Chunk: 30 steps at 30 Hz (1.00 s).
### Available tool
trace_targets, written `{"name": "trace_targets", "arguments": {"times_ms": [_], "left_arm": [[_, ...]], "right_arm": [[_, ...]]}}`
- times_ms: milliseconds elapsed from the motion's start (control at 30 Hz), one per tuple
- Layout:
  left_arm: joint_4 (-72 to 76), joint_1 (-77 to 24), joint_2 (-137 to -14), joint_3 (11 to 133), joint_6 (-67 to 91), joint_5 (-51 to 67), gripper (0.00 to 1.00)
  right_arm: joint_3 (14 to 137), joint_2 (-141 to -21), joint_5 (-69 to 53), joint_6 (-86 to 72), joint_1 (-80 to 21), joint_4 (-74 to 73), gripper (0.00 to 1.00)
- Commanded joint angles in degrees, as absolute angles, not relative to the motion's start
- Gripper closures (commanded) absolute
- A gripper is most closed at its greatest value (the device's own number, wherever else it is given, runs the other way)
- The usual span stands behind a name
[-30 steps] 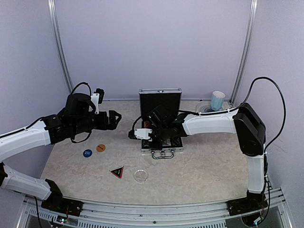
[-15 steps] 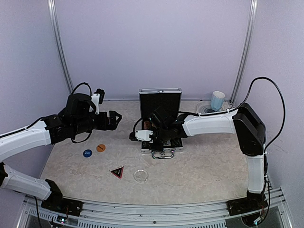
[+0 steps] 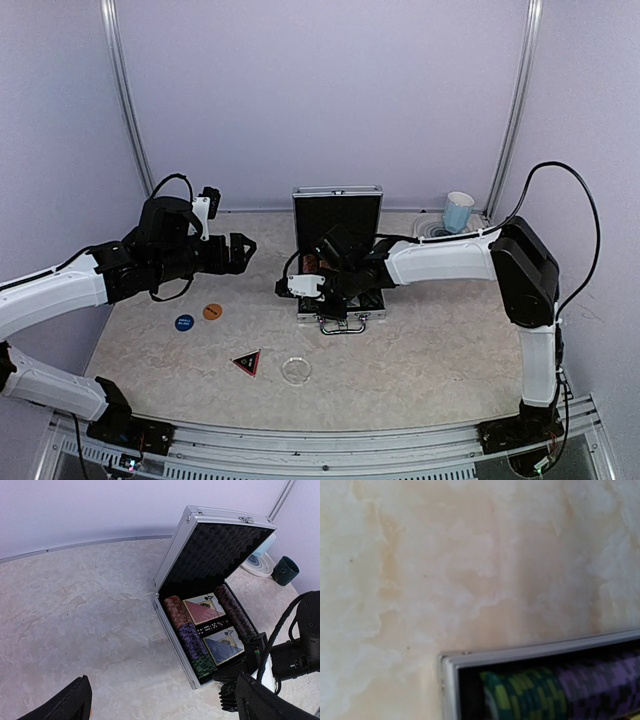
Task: Pack up texas hold em set
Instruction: Place the poker chip.
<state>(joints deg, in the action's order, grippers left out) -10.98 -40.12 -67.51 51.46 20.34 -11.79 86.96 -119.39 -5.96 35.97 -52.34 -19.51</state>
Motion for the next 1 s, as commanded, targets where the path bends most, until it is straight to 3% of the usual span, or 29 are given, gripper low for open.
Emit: {"name": "trace_targets", "arguments": {"times_ms": [0, 367, 967], "left_arm": [[-10.22, -39.64, -67.49, 51.62, 20.48, -11.26, 0.01], [-10.28, -39.55, -67.70, 51.53, 20.56, -11.40, 0.01], [-10.24, -39.38, -67.93, 51.59, 20.57, -11.00, 0.01]], "right_arm": [[88.79, -118.85, -9.25, 35.25, -52.03, -21.31, 1.00], [92.98, -120.47, -8.36, 35.01, -52.21, -21.88, 1.00], [89.80, -122.77, -6.23, 33.65, -51.42, -21.01, 1.00]]}}
